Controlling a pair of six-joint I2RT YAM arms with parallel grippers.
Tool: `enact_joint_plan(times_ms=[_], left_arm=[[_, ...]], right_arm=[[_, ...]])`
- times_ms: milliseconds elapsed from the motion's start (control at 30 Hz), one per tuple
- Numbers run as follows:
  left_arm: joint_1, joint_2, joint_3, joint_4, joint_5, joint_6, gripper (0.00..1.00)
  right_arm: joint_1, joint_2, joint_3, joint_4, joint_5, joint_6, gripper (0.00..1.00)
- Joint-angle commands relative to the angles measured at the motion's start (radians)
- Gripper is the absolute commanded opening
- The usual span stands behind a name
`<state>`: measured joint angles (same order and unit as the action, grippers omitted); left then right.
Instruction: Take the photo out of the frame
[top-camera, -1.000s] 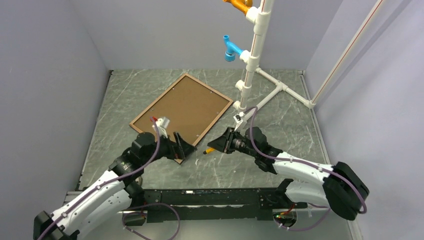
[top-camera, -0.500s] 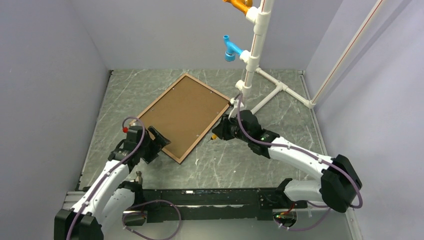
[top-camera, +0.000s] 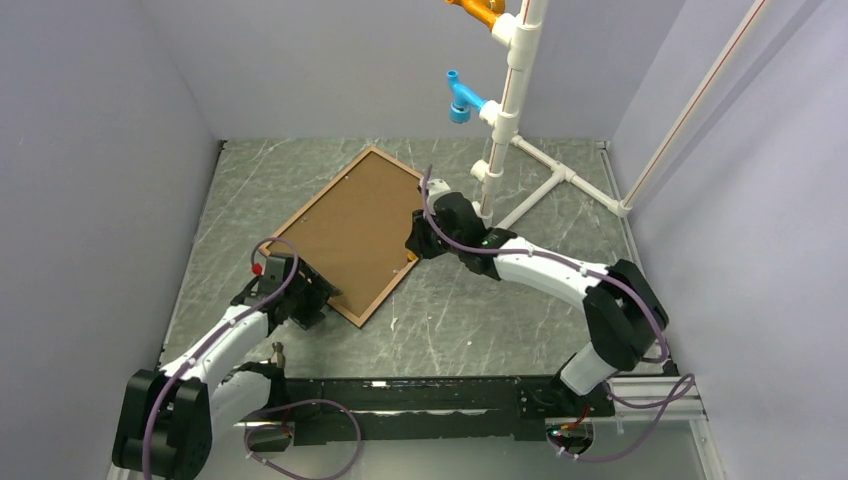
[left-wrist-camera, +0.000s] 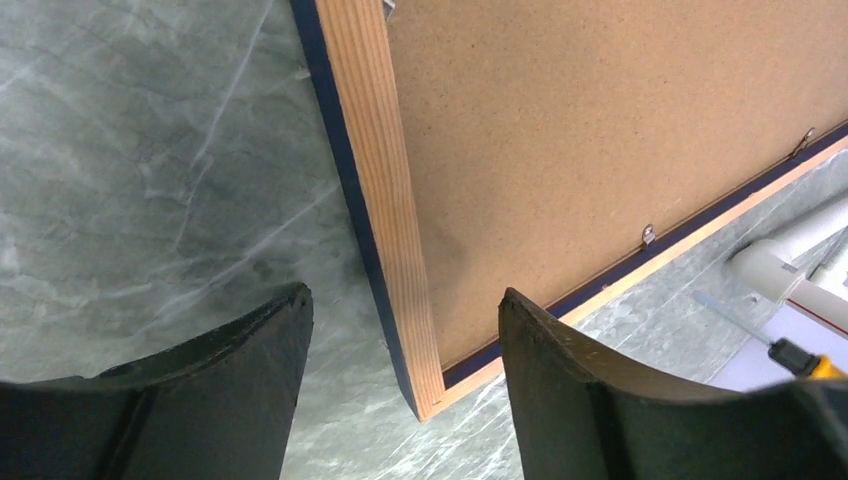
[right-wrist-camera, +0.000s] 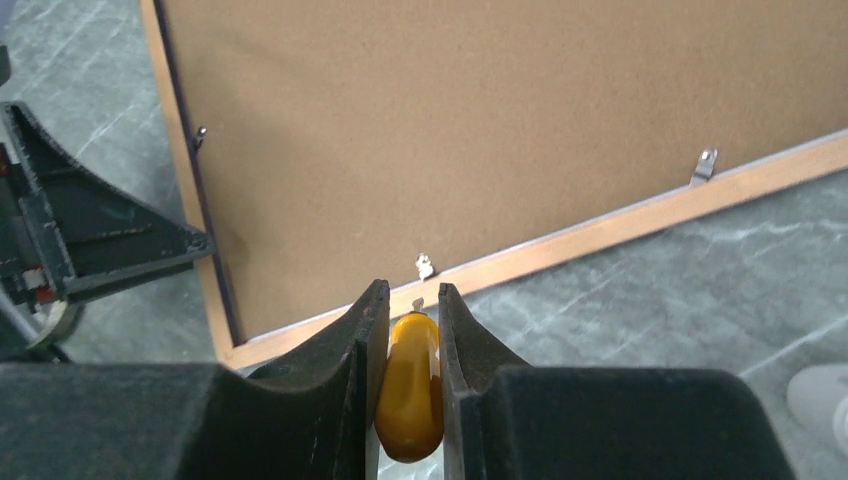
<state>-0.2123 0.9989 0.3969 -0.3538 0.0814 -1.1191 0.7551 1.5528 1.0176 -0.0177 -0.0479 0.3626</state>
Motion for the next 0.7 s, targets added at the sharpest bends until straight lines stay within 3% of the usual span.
enact_joint_plan(times_ms=[0,200,667], left_arm=[[0.005,0.029,0.007,0.057,-0.014,0.002,0.69],[0.005,0.056,0.004,0.072,-0.018,0.000,0.60],[0.005,0.073,-0.014,0.089,-0.009,-0.001,0.50]], right_arm=[[-0.005,0.061,0.109,-0.021,0.027,-0.083,0.00],[-0.006,0.126,0.170,-0.043,0.018,-0.120,0.00],[0.020,0.209,0.214,-0.080,0.008,-0.199,0.00]])
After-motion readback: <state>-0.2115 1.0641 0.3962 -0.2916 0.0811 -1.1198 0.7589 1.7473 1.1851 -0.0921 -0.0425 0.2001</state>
